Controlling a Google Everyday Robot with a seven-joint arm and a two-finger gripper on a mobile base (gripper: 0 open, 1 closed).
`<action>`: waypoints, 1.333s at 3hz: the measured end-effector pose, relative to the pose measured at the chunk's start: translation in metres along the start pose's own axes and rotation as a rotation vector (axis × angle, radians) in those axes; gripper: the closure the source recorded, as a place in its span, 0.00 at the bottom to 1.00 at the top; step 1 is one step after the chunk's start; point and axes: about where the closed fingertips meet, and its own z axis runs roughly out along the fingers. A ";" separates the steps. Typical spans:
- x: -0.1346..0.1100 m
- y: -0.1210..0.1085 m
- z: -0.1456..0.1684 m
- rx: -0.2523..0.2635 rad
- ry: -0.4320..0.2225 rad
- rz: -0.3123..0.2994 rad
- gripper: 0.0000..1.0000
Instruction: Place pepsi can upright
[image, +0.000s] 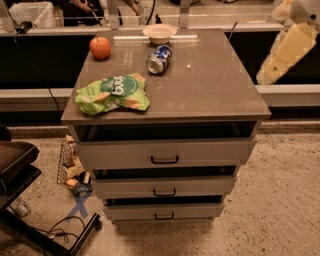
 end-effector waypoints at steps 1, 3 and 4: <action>-0.012 -0.035 -0.017 0.064 -0.091 0.205 0.00; -0.017 -0.054 -0.023 0.108 -0.116 0.405 0.00; -0.017 -0.054 -0.023 0.108 -0.116 0.404 0.00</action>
Offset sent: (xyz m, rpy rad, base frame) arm 0.0565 -0.0285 0.0604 0.2996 -0.0178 -0.5265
